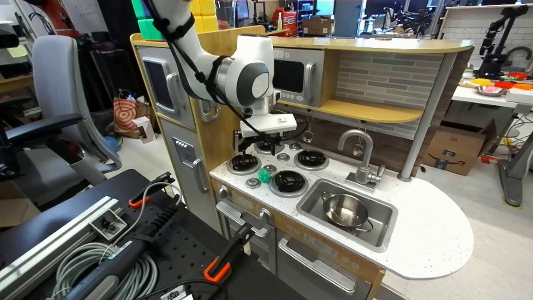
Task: Put the thing on the stove inside the pot in the sink
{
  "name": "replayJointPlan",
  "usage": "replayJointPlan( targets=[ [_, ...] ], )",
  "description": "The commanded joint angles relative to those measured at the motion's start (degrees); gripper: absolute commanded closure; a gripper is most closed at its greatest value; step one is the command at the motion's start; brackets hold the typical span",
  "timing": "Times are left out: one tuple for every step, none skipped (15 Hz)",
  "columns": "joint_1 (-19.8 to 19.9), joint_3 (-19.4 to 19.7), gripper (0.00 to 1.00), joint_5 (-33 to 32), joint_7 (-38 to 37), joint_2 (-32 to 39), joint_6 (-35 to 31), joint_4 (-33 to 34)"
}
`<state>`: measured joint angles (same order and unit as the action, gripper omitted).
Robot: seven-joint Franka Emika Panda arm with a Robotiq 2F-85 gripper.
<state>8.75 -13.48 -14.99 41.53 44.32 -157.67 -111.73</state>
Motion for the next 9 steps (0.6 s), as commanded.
replayJointPlan(
  targets=[
    [-4.8, 4.37, 0.0, -0.13, -4.2, 4.51, -3.43, 3.95],
    [-5.42, 4.8, 0.0, -0.51, -4.47, 6.08, -3.86, 5.12],
    [-6.34, 5.43, 0.0, -0.88, -5.19, 7.43, -3.99, 6.29],
    [-6.71, 5.51, 0.0, -0.93, -5.48, 8.66, -3.9, 7.38],
    [-7.34, 5.87, 0.0, -1.02, -5.9, 9.77, -3.42, 8.57],
    [-7.64, 5.88, 0.0, -1.03, -6.07, 10.77, -3.42, 9.53],
    [-7.88, 5.94, 0.0, -1.05, -6.32, 11.84, -3.76, 10.62],
    [-7.97, 5.81, 0.0, -1.01, -6.47, 12.72, -4.02, 11.62],
    [-8.06, 5.77, 0.0, -1.04, -6.64, 13.47, -4.29, 12.54]
  ],
)
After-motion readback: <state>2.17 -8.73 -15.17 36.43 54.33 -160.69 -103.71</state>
